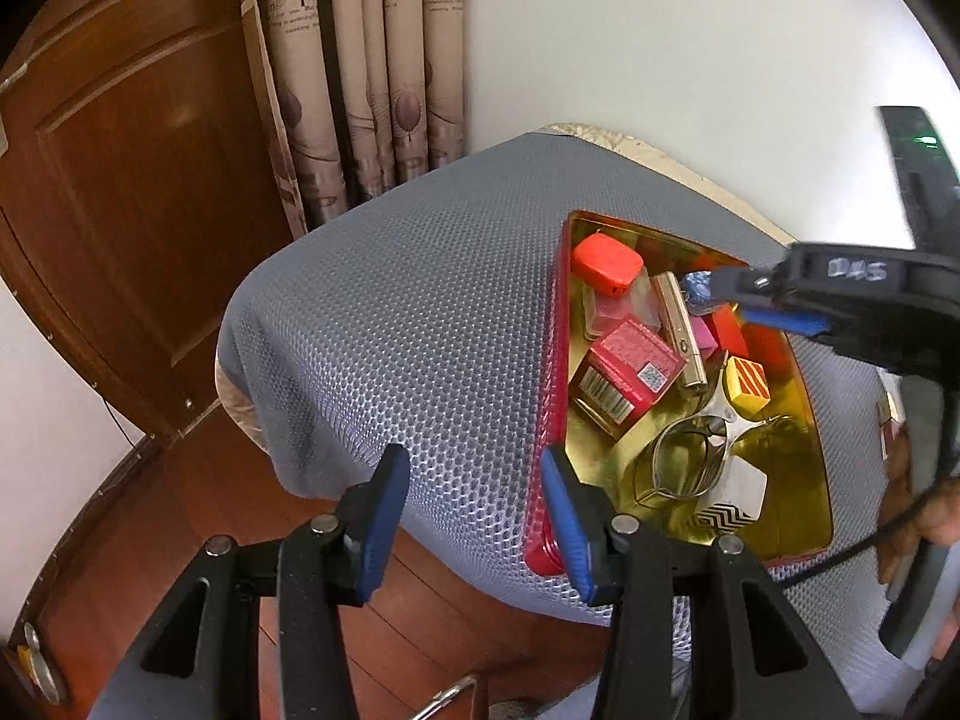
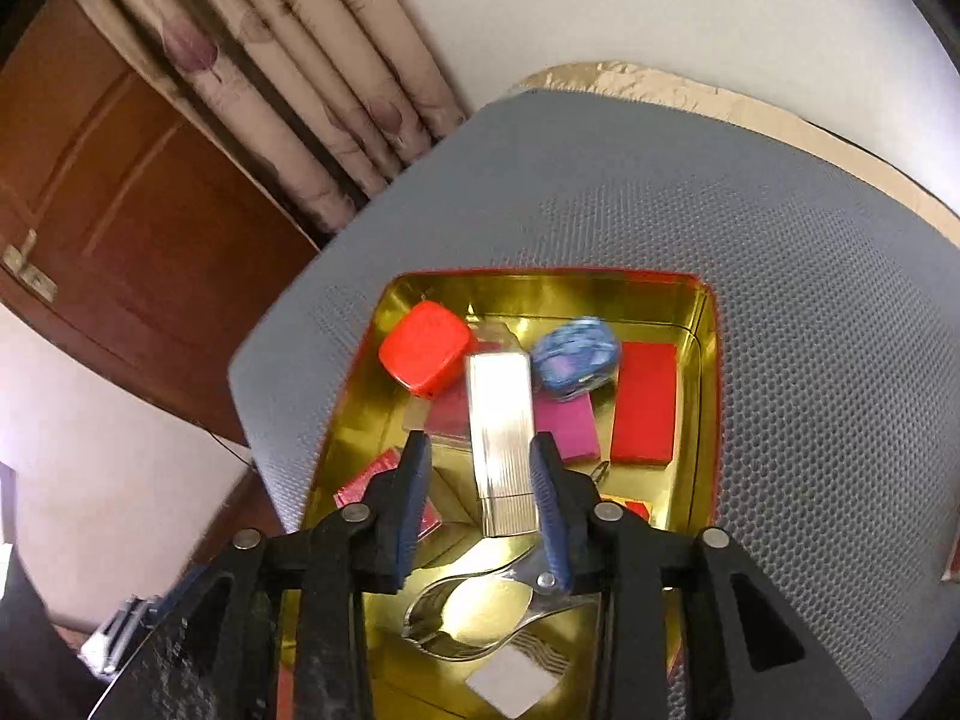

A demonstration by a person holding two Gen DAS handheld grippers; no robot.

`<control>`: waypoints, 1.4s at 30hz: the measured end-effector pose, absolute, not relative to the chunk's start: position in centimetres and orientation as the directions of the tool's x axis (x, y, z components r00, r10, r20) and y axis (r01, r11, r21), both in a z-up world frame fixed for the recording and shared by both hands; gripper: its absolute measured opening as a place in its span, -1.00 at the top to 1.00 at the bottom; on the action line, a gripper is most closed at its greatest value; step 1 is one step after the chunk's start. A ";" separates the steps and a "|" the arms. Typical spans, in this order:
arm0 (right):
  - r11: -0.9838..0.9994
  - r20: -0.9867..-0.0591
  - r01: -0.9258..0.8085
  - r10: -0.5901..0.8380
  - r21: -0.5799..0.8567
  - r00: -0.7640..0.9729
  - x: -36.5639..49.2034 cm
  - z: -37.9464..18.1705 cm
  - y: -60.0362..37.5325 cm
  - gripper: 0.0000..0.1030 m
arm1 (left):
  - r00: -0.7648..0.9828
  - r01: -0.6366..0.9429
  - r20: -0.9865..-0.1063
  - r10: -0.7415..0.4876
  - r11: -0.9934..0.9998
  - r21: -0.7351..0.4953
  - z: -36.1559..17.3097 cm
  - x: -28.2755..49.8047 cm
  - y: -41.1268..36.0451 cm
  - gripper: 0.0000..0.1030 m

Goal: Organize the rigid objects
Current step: 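Move both grippers back toward the lipstick and clear floss box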

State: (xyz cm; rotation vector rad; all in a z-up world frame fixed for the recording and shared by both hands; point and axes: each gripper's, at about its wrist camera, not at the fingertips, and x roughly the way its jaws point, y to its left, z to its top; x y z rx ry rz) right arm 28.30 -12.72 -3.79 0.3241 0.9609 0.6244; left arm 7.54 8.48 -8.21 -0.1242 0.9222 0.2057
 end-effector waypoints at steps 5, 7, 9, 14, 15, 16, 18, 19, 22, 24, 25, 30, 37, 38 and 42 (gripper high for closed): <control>0.806 -0.586 -0.321 0.585 0.497 0.561 24.5 -3.0 -18.1 0.11 | 0.613 -0.210 -0.776 0.150 0.977 0.022 -7.6 7.2 7.7 0.10; 0.862 -0.595 -0.288 0.499 0.418 0.629 22.5 -3.5 -20.5 0.00 | 0.621 -0.200 -0.769 0.153 0.979 0.033 -7.4 7.1 7.4 0.10; 0.933 -0.612 -0.216 0.353 0.288 0.708 20.3 -4.6 -23.7 -0.18 | 0.626 -0.193 -0.763 0.160 0.980 0.048 -7.3 6.9 7.1 0.10; 0.997 -0.674 -0.017 0.062 0.073 0.736 16.7 -9.0 -31.6 -0.45 | 0.646 -0.178 -0.740 0.187 0.980 0.092 -6.9 6.5 5.9 0.10; 0.998 -0.688 0.019 0.024 0.055 0.726 16.0 -9.9 -33.4 -0.45 | 0.650 -0.174 -0.735 0.193 0.979 0.104 -6.8 6.4 5.6 0.10; 0.998 -0.700 0.052 -0.011 0.038 0.714 15.4 -10.8 -35.2 -0.45 | 0.653 -0.170 -0.731 0.200 0.979 0.116 -6.8 6.3 5.3 0.09; 0.991 -0.724 0.132 -0.090 0.002 0.684 14.2 -12.6 -38.9 -0.51 | 0.660 -0.164 -0.719 0.218 0.976 0.144 -6.7 6.0 4.6 0.09; 0.985 -0.733 0.173 -0.121 -0.005 0.669 13.5 -13.5 -41.0 -0.51 | 0.666 -0.157 -0.712 0.224 0.975 0.160 -6.7 5.9 4.1 0.09; 0.965 -0.751 0.262 -0.189 -0.022 0.632 12.0 -15.4 -45.6 -0.53 | 0.680 -0.122 -0.701 0.214 0.976 0.180 -6.4 5.6 2.8 0.09; 0.952 -0.752 0.305 -0.212 -0.015 0.624 11.1 -16.1 -47.6 -0.64 | 0.697 -0.072 -0.699 0.158 0.986 0.151 -5.8 5.3 1.5 0.09; 0.944 -0.756 0.329 -0.216 -0.001 0.618 10.8 -16.7 -48.9 -0.69 | 0.703 -0.034 -0.703 0.111 0.992 0.122 -5.4 5.2 0.6 0.09; 0.914 -0.787 0.389 -0.154 0.116 0.598 10.8 -18.1 -52.3 -0.77 | 0.662 0.179 -0.745 -0.090 0.983 0.041 -4.5 6.6 -6.2 0.07; 0.915 -0.781 0.353 -0.074 0.194 0.621 10.7 -18.2 -53.2 -0.86 | 0.540 0.457 -0.811 -0.225 0.888 0.058 -5.8 10.9 -20.6 0.05; 0.915 -0.780 0.351 -0.067 0.201 0.622 10.7 -18.3 -53.3 -0.86 | 0.539 0.477 -0.812 -0.222 0.875 0.078 -6.1 11.5 -22.4 0.05; 0.904 -0.763 0.345 -0.035 0.251 0.646 10.3 -18.2 -53.8 -0.87 | 0.488 0.503 -0.850 -0.200 0.860 0.086 -8.0 15.1 -27.8 0.05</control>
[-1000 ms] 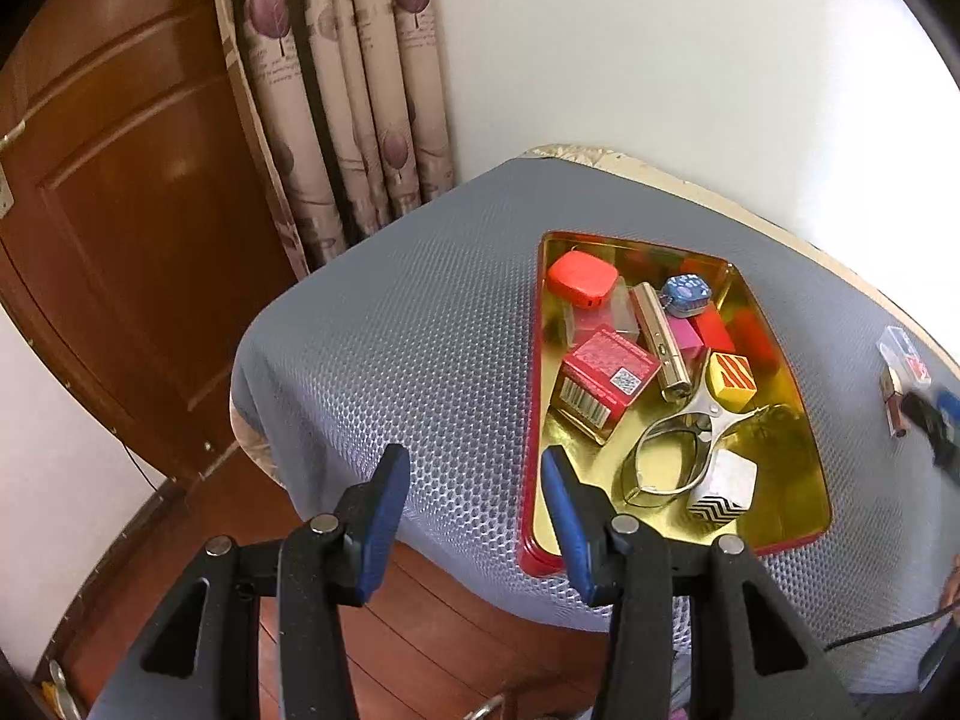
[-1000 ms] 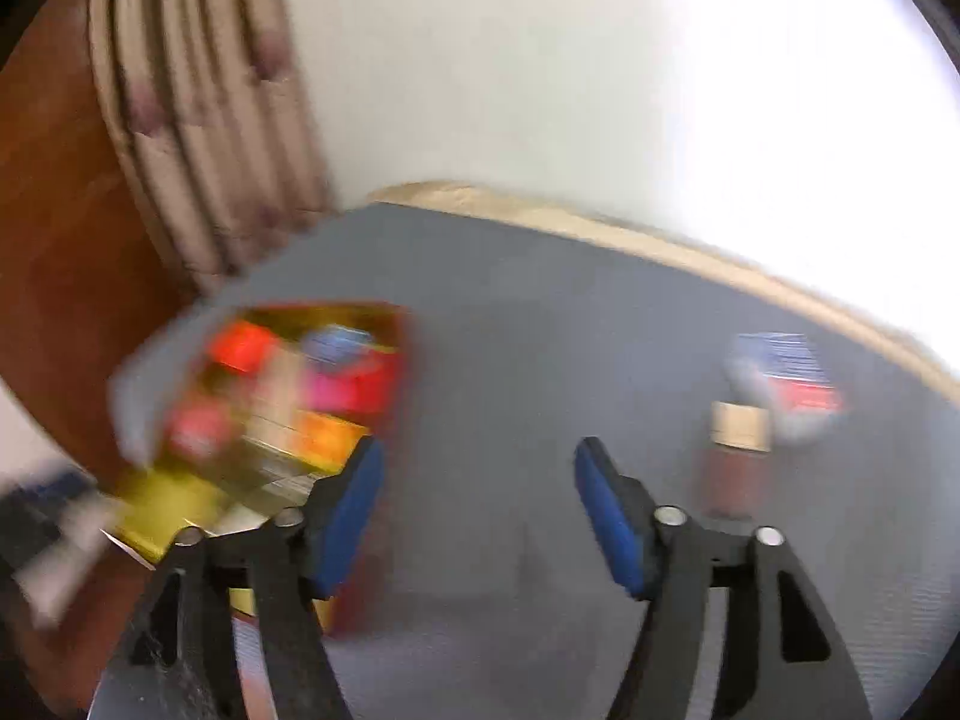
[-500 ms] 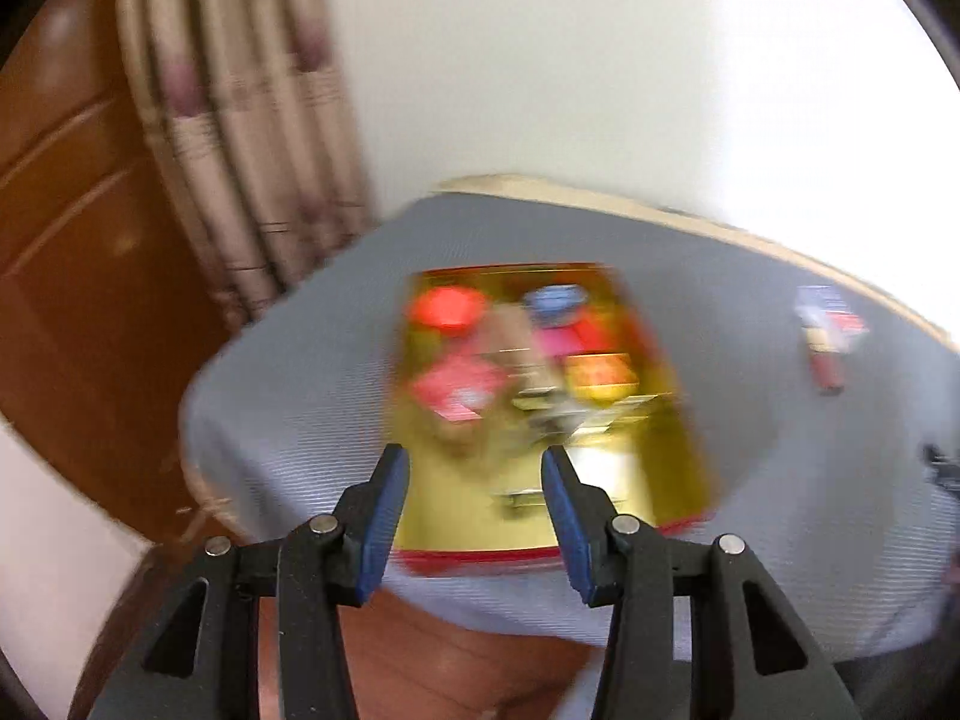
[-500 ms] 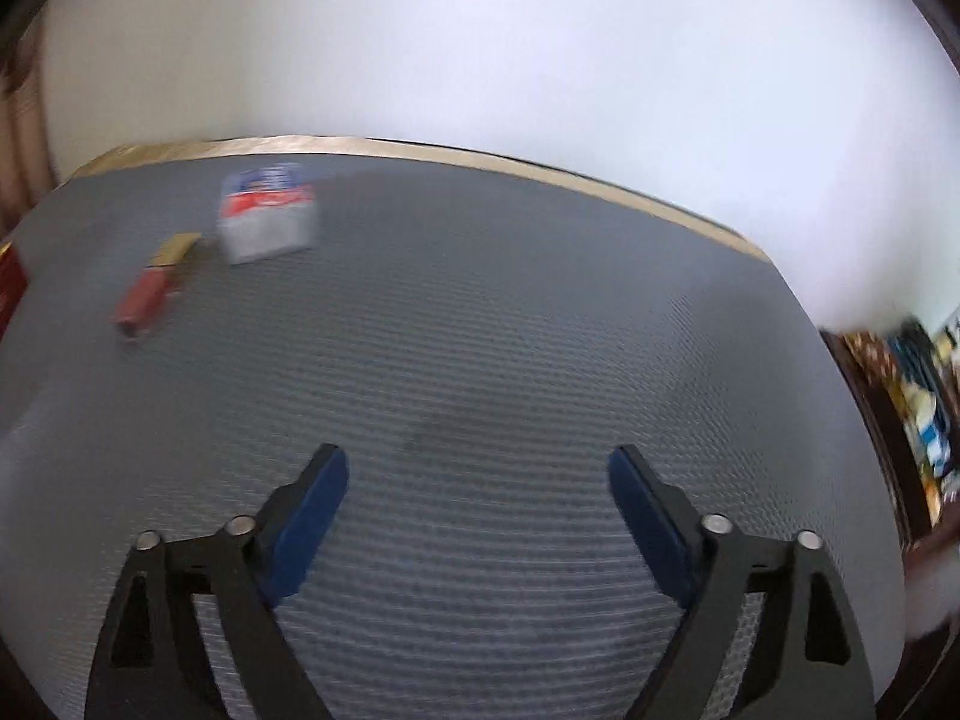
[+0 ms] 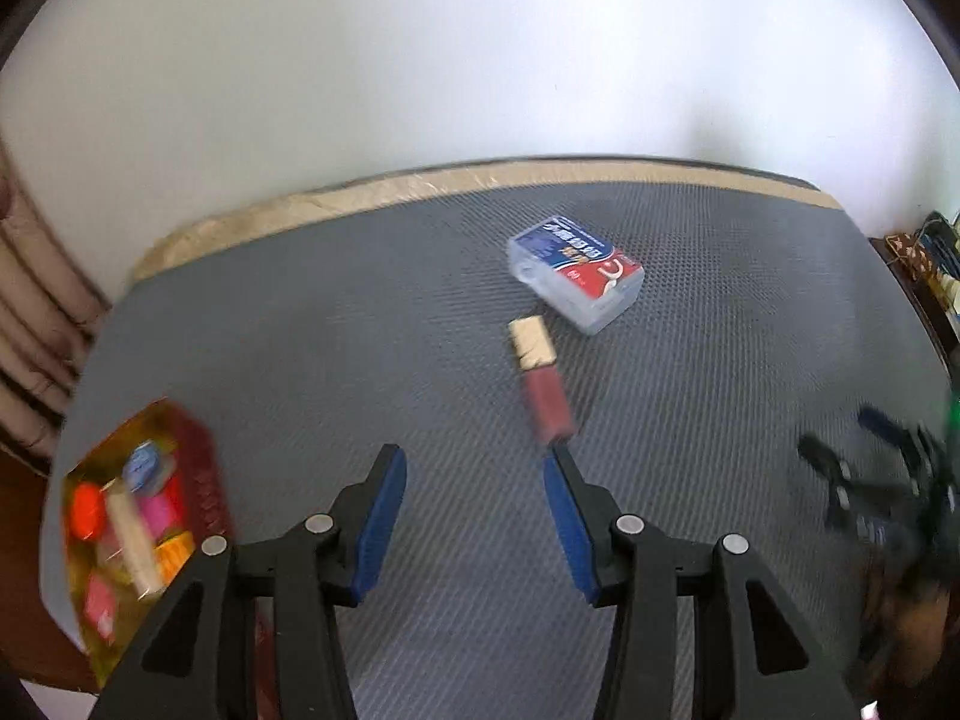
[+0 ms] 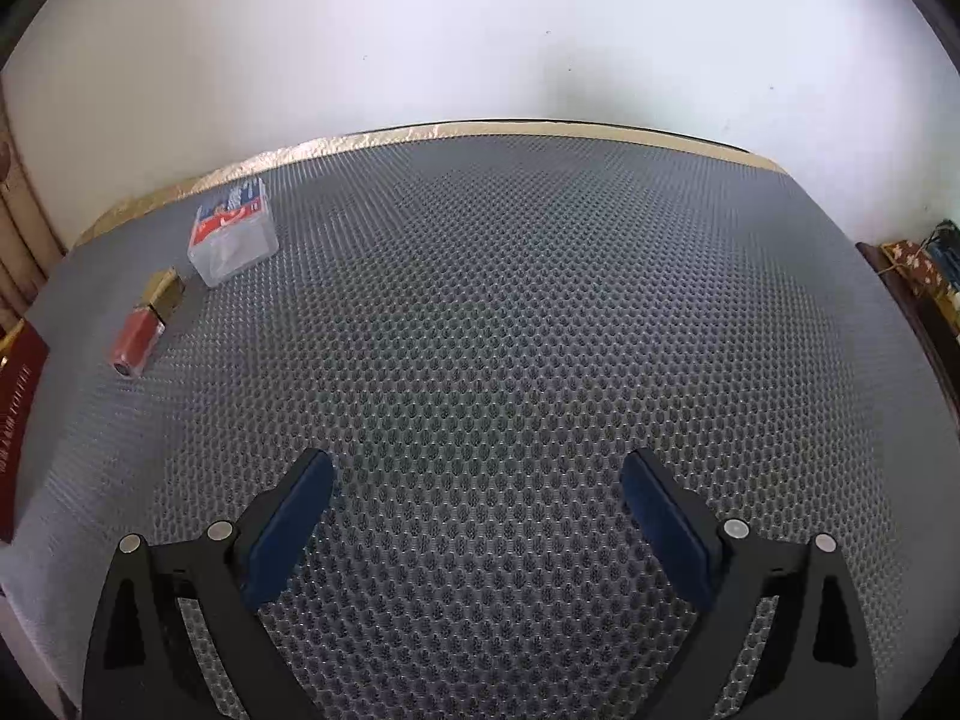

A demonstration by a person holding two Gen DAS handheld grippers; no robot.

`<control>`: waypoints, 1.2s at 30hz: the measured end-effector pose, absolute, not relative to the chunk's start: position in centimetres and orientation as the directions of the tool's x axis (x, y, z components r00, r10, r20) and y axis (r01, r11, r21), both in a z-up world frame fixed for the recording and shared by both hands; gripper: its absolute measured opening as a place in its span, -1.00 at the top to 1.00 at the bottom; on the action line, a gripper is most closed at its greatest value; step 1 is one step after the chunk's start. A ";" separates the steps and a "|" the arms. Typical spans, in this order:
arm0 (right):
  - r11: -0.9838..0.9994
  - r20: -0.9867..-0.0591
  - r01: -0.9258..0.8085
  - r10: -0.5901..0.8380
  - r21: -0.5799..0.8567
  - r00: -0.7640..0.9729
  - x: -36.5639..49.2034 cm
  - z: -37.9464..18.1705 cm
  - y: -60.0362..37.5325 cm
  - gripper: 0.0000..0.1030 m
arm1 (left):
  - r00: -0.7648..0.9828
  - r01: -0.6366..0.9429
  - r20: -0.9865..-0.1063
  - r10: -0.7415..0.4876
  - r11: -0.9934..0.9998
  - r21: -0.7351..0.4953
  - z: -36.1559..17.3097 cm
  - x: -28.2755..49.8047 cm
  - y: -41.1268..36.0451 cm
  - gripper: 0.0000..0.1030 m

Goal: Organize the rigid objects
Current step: 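Move both grippers back toward the lipstick and clear floss box, then grasp the red lipstick with the left gripper while the right gripper grasps the clear floss box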

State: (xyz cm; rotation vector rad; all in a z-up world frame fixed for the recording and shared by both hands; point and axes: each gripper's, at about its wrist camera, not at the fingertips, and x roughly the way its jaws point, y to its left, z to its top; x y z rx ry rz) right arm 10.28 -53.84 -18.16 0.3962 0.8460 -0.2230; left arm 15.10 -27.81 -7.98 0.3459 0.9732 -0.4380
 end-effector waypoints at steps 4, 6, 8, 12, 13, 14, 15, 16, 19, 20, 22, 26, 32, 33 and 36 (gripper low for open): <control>0.902 -0.751 0.325 -0.001 0.285 0.660 9.2 -18.2 -53.6 -0.88 | 0.414 0.478 -0.894 -0.174 0.877 0.050 -10.1 19.3 -30.1 0.05; 0.904 -0.750 0.316 0.009 0.289 0.661 9.2 -18.2 -53.4 -0.90 | 0.411 0.473 -0.899 -0.155 0.878 0.064 -10.8 20.3 -31.2 0.05; 0.905 -0.749 0.306 0.019 0.294 0.662 9.1 -18.2 -53.4 -0.91 | 0.401 0.483 -0.903 -0.152 0.873 0.067 -11.4 21.1 -32.0 0.05; 0.905 -0.746 0.298 0.032 0.304 0.665 9.3 -18.3 -53.3 -0.95 | 0.370 0.493 -0.919 -0.134 0.867 0.073 -13.0 22.7 -33.6 0.04; 0.905 -0.745 0.296 0.034 0.306 0.666 9.2 -18.3 -53.3 -0.95 | 0.373 0.490 -0.915 -0.152 0.870 0.055 -13.0 22.8 -33.7 0.04; 0.905 -0.743 0.293 0.037 0.309 0.668 9.1 -18.3 -53.3 -0.95 | 0.375 0.482 -0.915 -0.149 0.874 0.055 -13.3 23.1 -33.9 0.04; 0.904 -0.741 0.290 0.041 0.313 0.670 9.1 -18.3 -53.3 -0.95 | 0.370 0.479 -0.919 -0.133 0.876 0.066 -13.6 23.3 -34.0 0.04; 0.904 -0.740 0.288 0.044 0.315 0.672 9.1 -18.3 -53.3 -0.95 | 0.359 0.475 -0.927 -0.110 0.877 0.080 -14.2 23.5 -34.2 0.04; 0.904 -0.738 0.285 0.049 0.319 0.673 9.2 -18.3 -53.3 -0.95 | 0.343 0.451 -0.931 -0.129 0.891 0.042 -15.2 23.9 -33.7 0.04; 0.903 -0.737 0.284 0.050 0.321 0.674 9.2 -18.3 -53.3 -0.95 | 0.331 0.454 -0.934 -0.134 0.891 0.033 -15.4 24.0 -33.6 0.04; 0.904 -0.738 0.284 0.050 0.321 0.673 9.3 -18.3 -53.3 -0.95 | 0.326 0.443 -0.931 -0.164 0.897 -0.003 -15.5 24.4 -33.1 0.08; 0.905 -0.740 0.283 0.051 0.319 0.671 9.4 -18.3 -53.2 -0.95 | 0.350 0.423 -0.923 -0.159 0.906 0.004 -15.5 25.0 -32.3 0.61; 0.909 -0.746 0.282 0.046 0.307 0.664 9.9 -18.5 -53.0 -0.96 | 0.303 0.364 -0.923 -0.238 0.924 -0.119 -15.4 23.2 -28.9 0.61; 0.910 -0.748 0.282 0.044 0.303 0.662 10.0 -18.5 -52.9 -0.97 | 0.293 0.356 -0.923 -0.249 0.924 -0.136 -15.4 22.9 -28.4 0.61; 0.917 -0.758 0.281 0.035 0.284 0.652 10.5 -18.6 -52.6 -0.98 | 0.273 0.341 -0.922 -0.275 0.924 -0.175 -15.2 21.9 -26.4 0.61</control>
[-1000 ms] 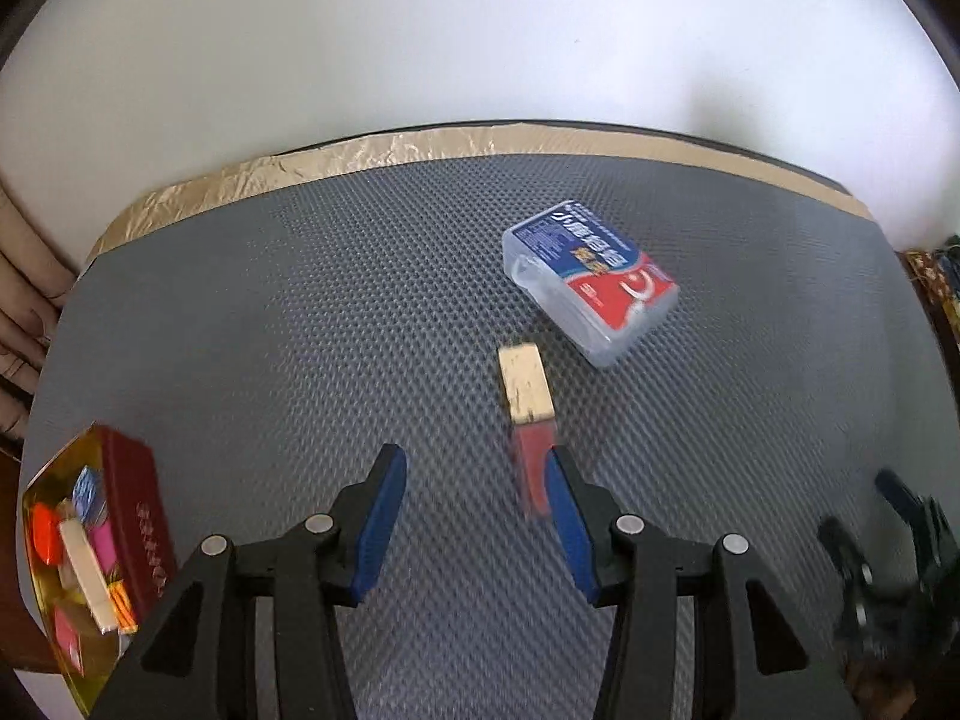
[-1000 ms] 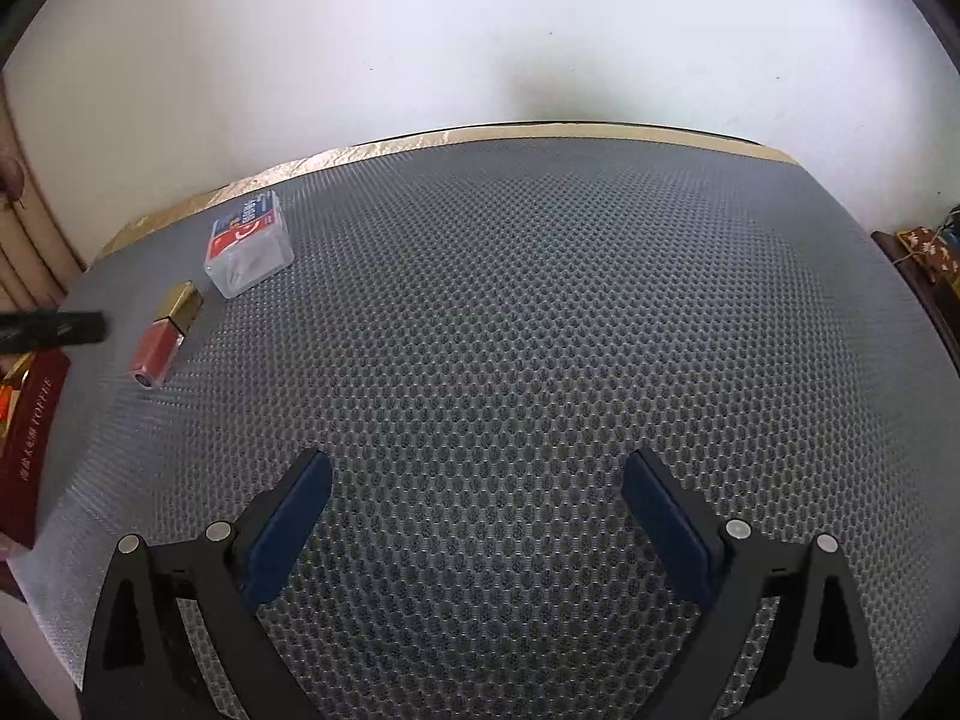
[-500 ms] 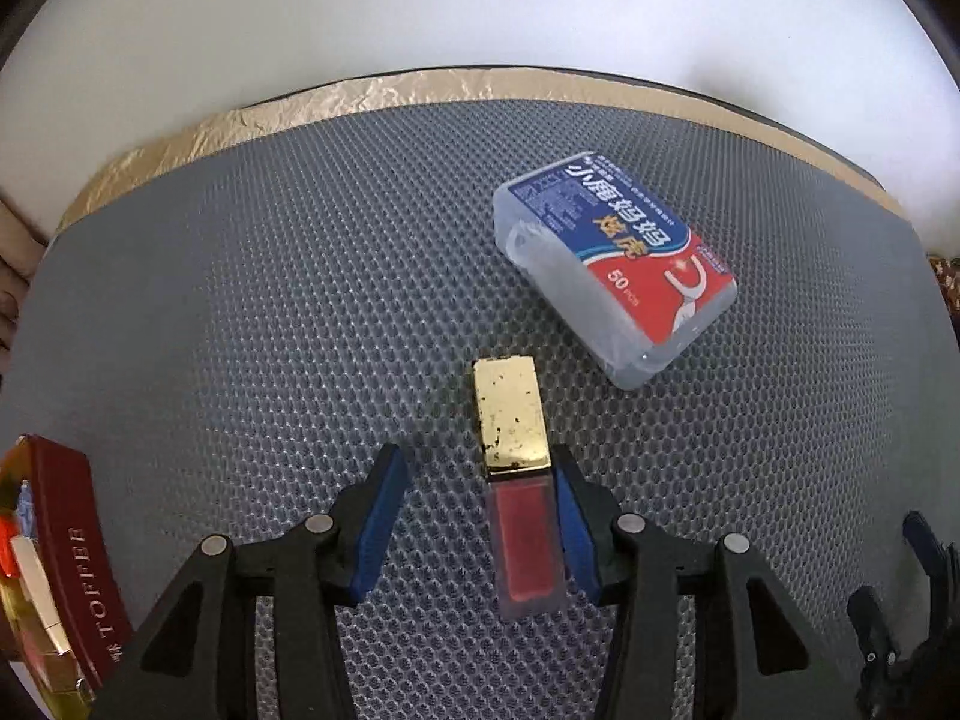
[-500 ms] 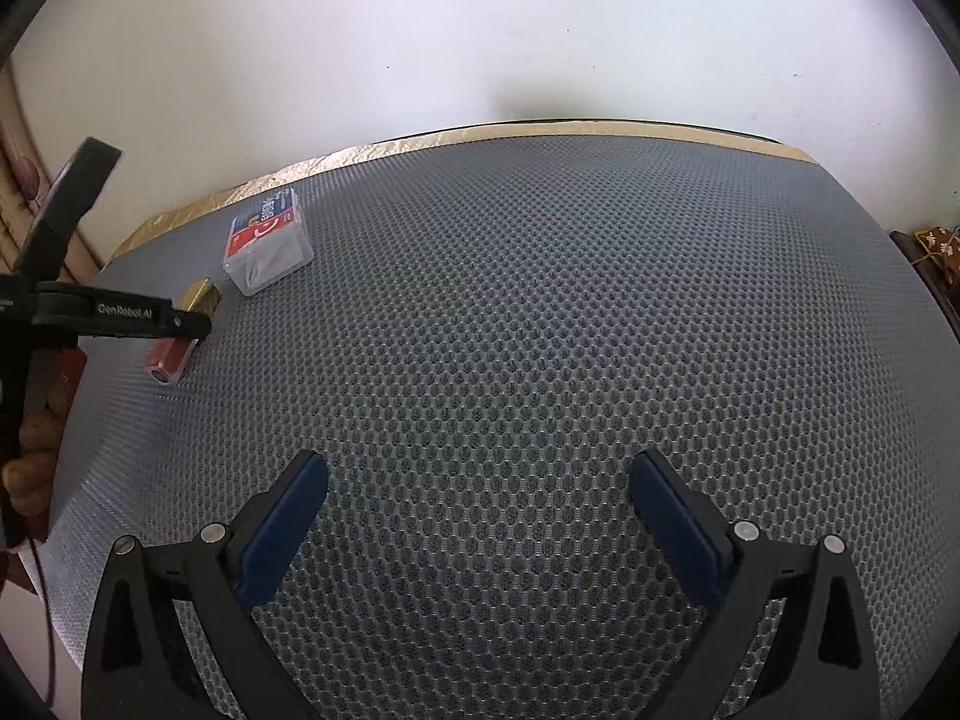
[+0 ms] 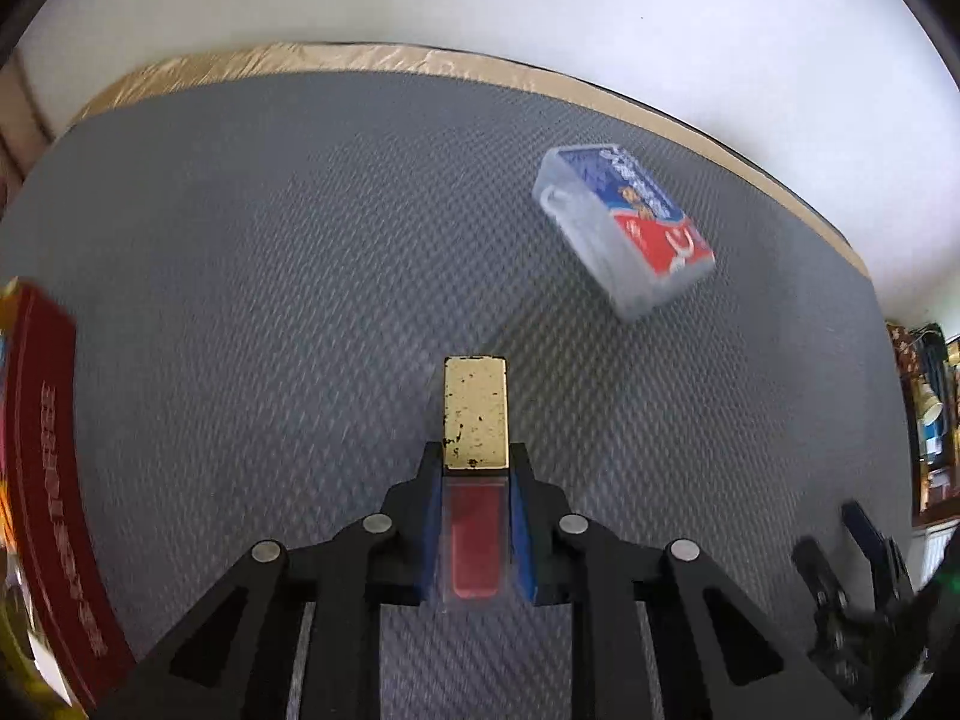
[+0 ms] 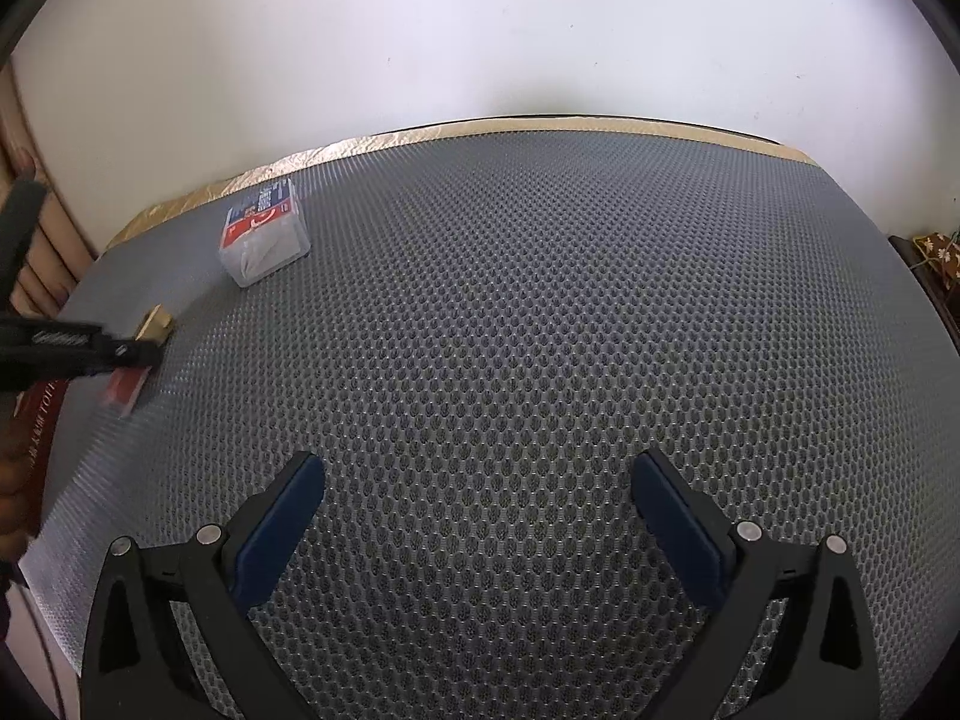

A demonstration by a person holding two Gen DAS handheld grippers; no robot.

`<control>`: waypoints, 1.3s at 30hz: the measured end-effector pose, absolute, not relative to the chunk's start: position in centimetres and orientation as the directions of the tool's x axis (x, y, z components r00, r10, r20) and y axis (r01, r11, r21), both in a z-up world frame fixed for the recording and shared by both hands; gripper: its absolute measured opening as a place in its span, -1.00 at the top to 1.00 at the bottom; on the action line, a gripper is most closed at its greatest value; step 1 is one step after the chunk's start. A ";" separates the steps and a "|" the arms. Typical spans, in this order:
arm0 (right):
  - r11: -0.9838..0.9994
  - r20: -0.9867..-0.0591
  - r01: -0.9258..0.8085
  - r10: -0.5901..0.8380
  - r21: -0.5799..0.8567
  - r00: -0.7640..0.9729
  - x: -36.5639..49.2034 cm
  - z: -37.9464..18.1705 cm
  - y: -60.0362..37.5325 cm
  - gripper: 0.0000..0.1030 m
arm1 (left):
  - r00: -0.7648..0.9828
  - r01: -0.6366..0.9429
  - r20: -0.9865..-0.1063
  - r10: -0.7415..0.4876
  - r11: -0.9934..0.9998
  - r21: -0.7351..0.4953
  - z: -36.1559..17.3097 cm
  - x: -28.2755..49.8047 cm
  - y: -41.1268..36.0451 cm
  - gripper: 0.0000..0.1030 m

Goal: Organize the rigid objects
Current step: 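Grasp the red lipstick with the left gripper while the right gripper grasps the clear floss box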

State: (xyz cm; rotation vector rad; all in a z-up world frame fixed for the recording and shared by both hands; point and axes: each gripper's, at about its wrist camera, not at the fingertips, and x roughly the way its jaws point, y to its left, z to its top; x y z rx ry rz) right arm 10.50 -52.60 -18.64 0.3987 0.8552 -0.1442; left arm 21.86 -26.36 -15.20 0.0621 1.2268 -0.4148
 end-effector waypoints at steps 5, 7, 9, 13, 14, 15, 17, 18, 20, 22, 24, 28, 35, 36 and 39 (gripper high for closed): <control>0.928 -0.775 0.283 0.009 0.241 0.631 11.2 -18.7 -52.0 -0.99 | 0.254 0.315 -0.920 -0.299 0.925 -0.213 -15.3 20.0 -23.8 0.61; 0.928 -0.760 0.249 0.053 0.278 0.647 11.8 -18.4 -52.1 -1.00 | 0.270 0.313 -0.917 -0.293 0.927 -0.204 -15.3 19.8 -23.1 0.61; 0.925 -0.748 0.210 0.106 0.315 0.655 13.3 -17.9 -51.9 -1.00 | 0.285 0.312 -0.915 -0.286 0.930 -0.193 -15.3 19.5 -22.4 0.61; 0.930 -0.719 0.134 0.167 0.342 0.675 17.8 -16.2 -50.5 -1.00 | 0.295 0.310 -0.910 -0.291 0.930 -0.197 -15.5 19.6 -21.1 0.61; 0.935 -0.712 0.112 0.173 0.335 0.681 19.5 -15.5 -49.9 -1.00 | 0.293 0.314 -0.910 -0.293 0.928 -0.198 -15.5 19.5 -20.9 0.61; 0.941 -0.709 0.100 0.172 0.325 0.684 20.7 -15.1 -49.3 -1.00 | 0.293 0.314 -0.909 -0.296 0.928 -0.201 -15.5 19.5 -20.8 0.61; 0.952 -0.715 0.059 0.185 0.302 0.675 23.5 -14.6 -47.9 -1.00 | 0.296 0.316 -0.907 -0.301 0.926 -0.204 -15.5 19.4 -20.5 0.61; 0.958 -0.719 0.045 0.181 0.284 0.671 24.9 -14.4 -47.3 -1.00 | 0.299 0.320 -0.906 -0.301 0.926 -0.202 -15.5 18.9 -19.8 0.61; 0.967 -0.727 0.025 0.174 0.255 0.664 27.4 -14.4 -46.2 -1.00 | 0.299 0.316 -0.903 -0.308 0.925 -0.211 -15.6 18.8 -19.6 0.60; 0.971 -0.736 0.006 0.176 0.238 0.654 29.4 -14.5 -45.2 -1.00 | 0.295 0.313 -0.901 -0.318 0.923 -0.223 -15.6 19.0 -19.3 0.60; 0.977 -0.757 -0.007 0.168 0.212 0.632 31.1 -14.9 -44.2 -1.00 | 0.289 0.306 -0.899 -0.330 0.921 -0.240 -15.4 18.7 -19.1 0.60; 0.974 -0.769 -0.033 0.197 0.224 0.609 33.6 -15.6 -42.8 -0.99 | 0.284 0.309 -0.897 -0.337 0.918 -0.248 -15.0 18.2 -19.1 0.59; 0.980 -0.760 -0.032 0.172 0.196 0.626 32.6 -16.4 -41.7 -0.12 | 0.309 0.331 -0.893 -0.327 0.917 -0.222 -15.5 17.8 -19.6 0.59; 0.978 -0.751 -0.025 0.176 0.207 0.636 31.6 -16.3 -41.8 -0.12 | 0.320 0.339 -0.892 -0.321 0.917 -0.209 -15.6 17.6 -19.8 0.59; 0.972 -0.721 -0.022 0.189 0.235 0.667 27.3 -16.2 -41.7 -0.12 | 0.368 0.367 -0.881 -0.296 0.917 -0.155 -15.8 16.8 -20.4 0.59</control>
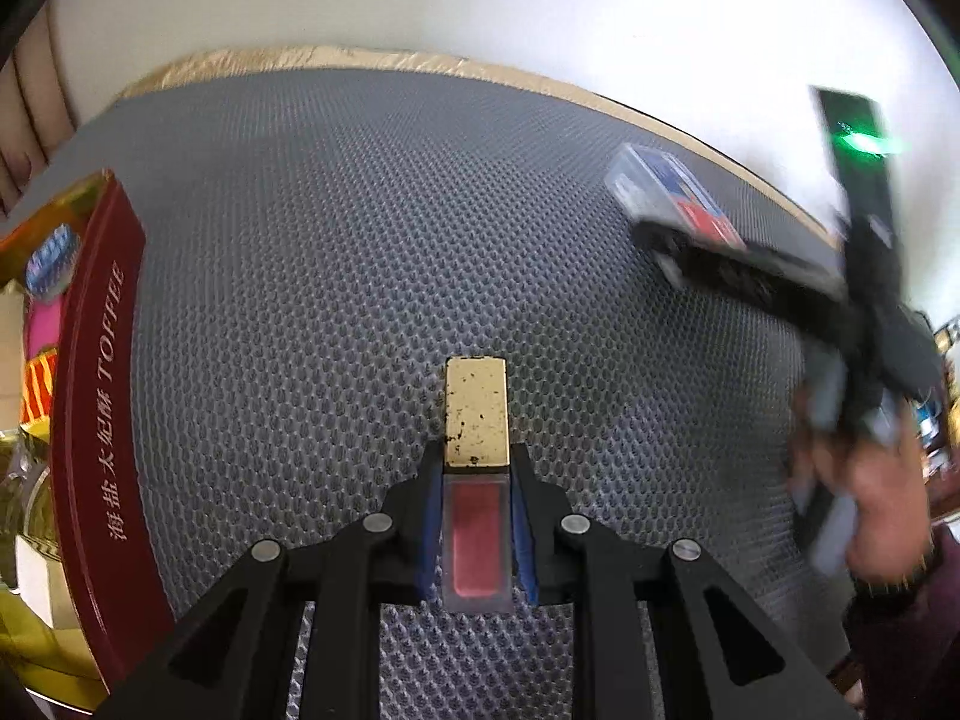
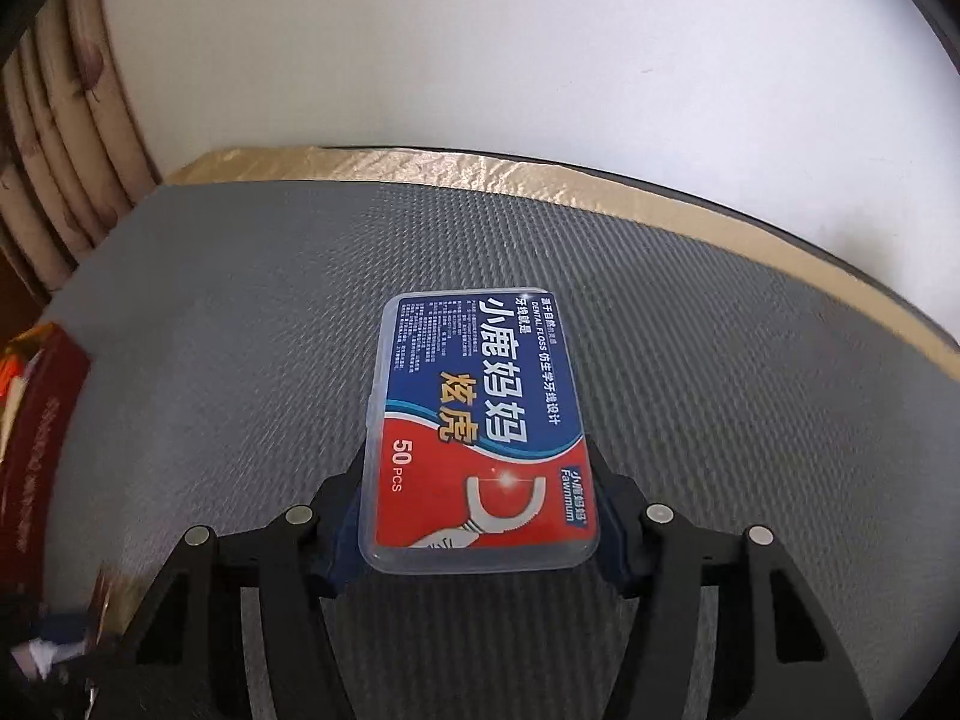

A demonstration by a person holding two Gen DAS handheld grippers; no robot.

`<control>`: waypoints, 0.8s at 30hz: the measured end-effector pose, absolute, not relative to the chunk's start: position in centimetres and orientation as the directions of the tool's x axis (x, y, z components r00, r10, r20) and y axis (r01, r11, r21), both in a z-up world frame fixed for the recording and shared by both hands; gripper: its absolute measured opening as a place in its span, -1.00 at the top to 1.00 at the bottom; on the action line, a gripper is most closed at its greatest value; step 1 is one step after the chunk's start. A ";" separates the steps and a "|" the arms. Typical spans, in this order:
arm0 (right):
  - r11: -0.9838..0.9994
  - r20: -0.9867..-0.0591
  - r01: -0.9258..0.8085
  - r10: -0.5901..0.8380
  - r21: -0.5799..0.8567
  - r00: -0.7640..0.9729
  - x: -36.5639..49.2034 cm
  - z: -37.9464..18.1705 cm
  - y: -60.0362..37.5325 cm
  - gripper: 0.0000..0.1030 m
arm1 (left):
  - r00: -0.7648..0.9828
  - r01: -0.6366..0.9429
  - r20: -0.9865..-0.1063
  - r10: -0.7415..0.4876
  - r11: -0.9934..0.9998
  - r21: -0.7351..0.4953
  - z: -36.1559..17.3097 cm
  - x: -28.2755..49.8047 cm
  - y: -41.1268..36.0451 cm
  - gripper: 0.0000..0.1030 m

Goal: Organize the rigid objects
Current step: 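Grasp the red lipstick with the left gripper while the right gripper grasps the clear floss box, then carry the red lipstick into the gold tin and open the left gripper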

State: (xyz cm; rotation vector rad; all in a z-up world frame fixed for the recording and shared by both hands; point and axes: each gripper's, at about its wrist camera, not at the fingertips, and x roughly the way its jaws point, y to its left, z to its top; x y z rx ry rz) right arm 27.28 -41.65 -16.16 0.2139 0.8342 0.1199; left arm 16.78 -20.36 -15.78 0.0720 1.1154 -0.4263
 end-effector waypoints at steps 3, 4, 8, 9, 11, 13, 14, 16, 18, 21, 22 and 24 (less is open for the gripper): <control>0.964 -0.697 -0.008 0.198 0.265 0.690 22.5 -16.2 -40.8 -0.12 | 0.406 0.390 -0.870 -0.279 0.914 -0.111 -15.9 15.9 -20.7 0.60; 0.962 -0.694 -0.005 0.199 0.272 0.692 21.2 -16.3 -40.5 -0.12 | 0.409 0.393 -0.869 -0.278 0.913 -0.107 -15.9 15.6 -20.7 0.60; 0.960 -0.680 0.022 0.182 0.280 0.710 16.3 -16.1 -39.7 -0.12 | 0.403 0.393 -0.872 -0.279 0.913 -0.111 -15.8 14.6 -20.5 0.60; 0.957 -0.678 0.027 0.185 0.289 0.711 15.7 -16.1 -39.6 -0.12 | 0.401 0.392 -0.872 -0.280 0.913 -0.113 -15.7 14.3 -20.4 0.60; 0.950 -0.691 0.040 0.195 0.308 0.696 15.3 -16.6 -39.4 -0.12 | 0.398 0.388 -0.875 -0.276 0.915 -0.113 -15.5 13.6 -20.2 0.60; 0.949 -0.692 0.054 0.188 0.312 0.697 15.4 -16.6 -39.5 -0.12 | 0.398 0.387 -0.873 -0.281 0.915 -0.118 -15.1 12.7 -20.0 0.60; 0.948 -0.698 0.058 0.187 0.312 0.692 15.5 -16.8 -39.5 -0.12 | 0.403 0.387 -0.872 -0.279 0.915 -0.114 -14.6 12.3 -19.7 0.60; 0.950 -0.703 0.059 0.185 0.307 0.687 16.2 -16.8 -39.2 -0.12 | 0.419 0.390 -0.864 -0.278 0.915 -0.105 -13.8 11.2 -19.2 0.60; 0.953 -0.707 0.063 0.174 0.296 0.686 16.0 -16.8 -38.9 -0.12 | 0.437 0.386 -0.856 -0.276 0.917 -0.099 -13.0 10.4 -18.6 0.60; 0.956 -0.710 0.065 0.166 0.285 0.684 16.4 -16.9 -38.2 -0.12 | 0.458 0.374 -0.846 -0.274 0.922 -0.097 -11.8 9.2 -17.2 0.60; 0.957 -0.711 0.066 0.163 0.283 0.684 16.4 -16.9 -38.3 -0.12 | 0.463 0.368 -0.844 -0.271 0.925 -0.095 -11.3 8.7 -16.7 0.60; 0.959 -0.715 0.068 0.157 0.276 0.682 16.5 -16.9 -38.0 -0.12 | 0.475 0.357 -0.839 -0.266 0.929 -0.092 -10.5 7.8 -15.6 0.60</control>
